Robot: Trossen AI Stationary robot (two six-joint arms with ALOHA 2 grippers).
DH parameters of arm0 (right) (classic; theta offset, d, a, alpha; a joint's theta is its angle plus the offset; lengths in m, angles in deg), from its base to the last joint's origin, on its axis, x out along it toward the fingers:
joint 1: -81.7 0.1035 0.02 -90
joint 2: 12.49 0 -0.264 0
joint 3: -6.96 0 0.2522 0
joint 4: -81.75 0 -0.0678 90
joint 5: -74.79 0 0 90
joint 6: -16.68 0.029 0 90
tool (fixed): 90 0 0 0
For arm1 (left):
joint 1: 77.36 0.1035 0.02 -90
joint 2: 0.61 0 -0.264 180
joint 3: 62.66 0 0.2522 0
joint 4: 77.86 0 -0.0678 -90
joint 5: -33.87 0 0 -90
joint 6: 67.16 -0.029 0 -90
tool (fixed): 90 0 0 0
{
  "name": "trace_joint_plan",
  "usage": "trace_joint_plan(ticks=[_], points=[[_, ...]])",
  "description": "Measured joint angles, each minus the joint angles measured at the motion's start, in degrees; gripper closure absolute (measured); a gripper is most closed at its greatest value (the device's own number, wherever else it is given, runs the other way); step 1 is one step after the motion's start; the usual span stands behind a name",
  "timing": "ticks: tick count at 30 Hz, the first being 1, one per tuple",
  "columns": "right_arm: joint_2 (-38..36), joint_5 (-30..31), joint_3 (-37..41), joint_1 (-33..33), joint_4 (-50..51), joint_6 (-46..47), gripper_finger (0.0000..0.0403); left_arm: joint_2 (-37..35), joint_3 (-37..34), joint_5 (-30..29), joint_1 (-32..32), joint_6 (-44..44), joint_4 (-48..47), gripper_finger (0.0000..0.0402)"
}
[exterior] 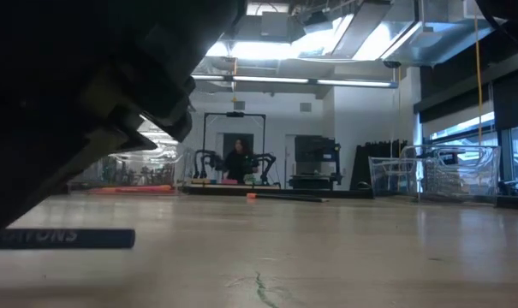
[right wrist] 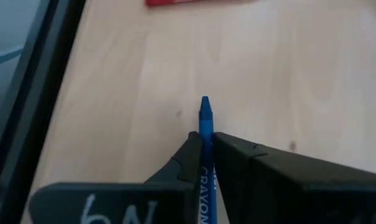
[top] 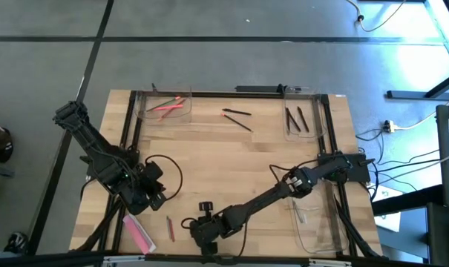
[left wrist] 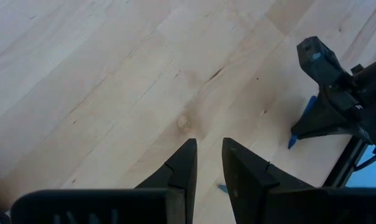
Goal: Sort crayons/erasers/pens/pencils in bins
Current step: Put the blue crayon into the bottom transparent bin
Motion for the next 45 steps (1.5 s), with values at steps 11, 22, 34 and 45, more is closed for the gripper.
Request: trace_joint_plan(ticks=[11, 22, 34, 45], points=[[-1.9, -1.7, -3.9, -1.7, 7.5, 0.5, 0.0365, 0.0, 0.0, 0.0, 0.0, 0.0, 0.0, 0.0333], [-10.3, 3.4, -4.3, -2.0, 15.2, 0.3, 0.0365, 0.0, 0.0, 0.0, 0.0, 0.0, 0.2, 0.0333], [-18.7, 7.4, -4.3, 0.3, 30.2, 6.5, 0.0365, 0.0, 0.0, -6.9, 0.0, -18.3, 13.5, 0.0333], [-24.4, 14.0, -4.3, 3.6, 47.8, 11.5, 0.0365, 0.0, 0.0, -12.0, 0.0, -24.1, 20.7, 0.0333]])
